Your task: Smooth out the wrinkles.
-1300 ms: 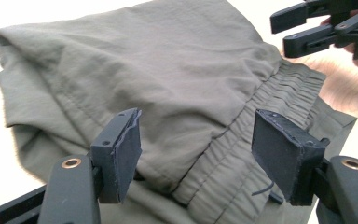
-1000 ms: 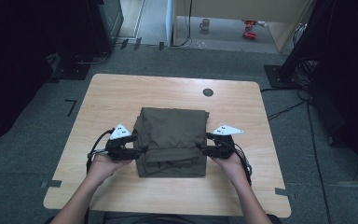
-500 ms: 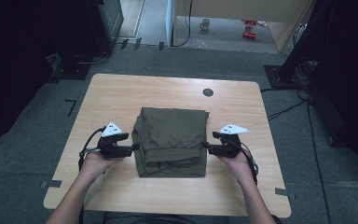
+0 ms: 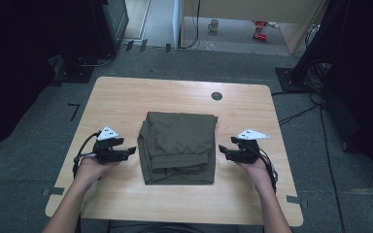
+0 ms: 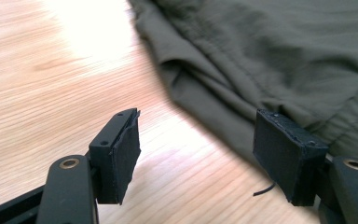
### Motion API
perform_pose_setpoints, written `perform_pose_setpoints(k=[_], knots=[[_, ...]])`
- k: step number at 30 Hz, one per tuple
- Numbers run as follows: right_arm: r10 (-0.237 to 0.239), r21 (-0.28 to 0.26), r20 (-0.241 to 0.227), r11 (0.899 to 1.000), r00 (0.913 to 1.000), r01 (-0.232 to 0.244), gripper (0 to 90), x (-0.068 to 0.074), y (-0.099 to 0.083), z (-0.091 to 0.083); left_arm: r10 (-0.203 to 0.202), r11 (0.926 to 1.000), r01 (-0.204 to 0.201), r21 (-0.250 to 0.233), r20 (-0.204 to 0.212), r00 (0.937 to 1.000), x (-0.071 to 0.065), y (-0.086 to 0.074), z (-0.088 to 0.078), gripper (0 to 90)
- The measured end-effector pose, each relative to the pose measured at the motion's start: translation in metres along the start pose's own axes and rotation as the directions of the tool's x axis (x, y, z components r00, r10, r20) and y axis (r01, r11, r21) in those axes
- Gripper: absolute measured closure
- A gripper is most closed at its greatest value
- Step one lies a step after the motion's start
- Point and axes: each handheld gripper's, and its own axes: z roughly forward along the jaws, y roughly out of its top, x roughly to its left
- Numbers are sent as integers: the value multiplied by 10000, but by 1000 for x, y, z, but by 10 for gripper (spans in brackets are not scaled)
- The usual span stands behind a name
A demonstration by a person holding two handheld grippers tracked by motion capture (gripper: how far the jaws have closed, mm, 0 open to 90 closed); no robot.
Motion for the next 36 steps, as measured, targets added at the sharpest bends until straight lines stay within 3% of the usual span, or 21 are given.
perform_pose_setpoints(k=[5,14,21,29,32,36], knots=[[154,-44,209,9999,9997,-153,311,-10,-6,-3,-81,9998,85,151,-288,9996,8,-4,1,323],[167,425,645,9989,9978,-194,288,-27,-18,-1,-207,9988,242,424,-806,9965,21,-13,6,324],[466,564,1306,9969,9903,-543,286,-46,-27,-2,-192,9985,255,492,-1233,9922,32,-22,9,308],[477,643,1460,9963,9881,-576,257,-53,-33,0,166,9997,-133,227,-1484,9888,39,-28,7,292],[259,642,1640,9973,9861,-369,239,-54,-34,1,95,10000,-93,20,-1561,9877,44,-32,5,270],[329,644,1622,9970,9862,-438,223,-55,-35,0,-19,10000,12,-45,-1615,9869,46,-33,4,268]])
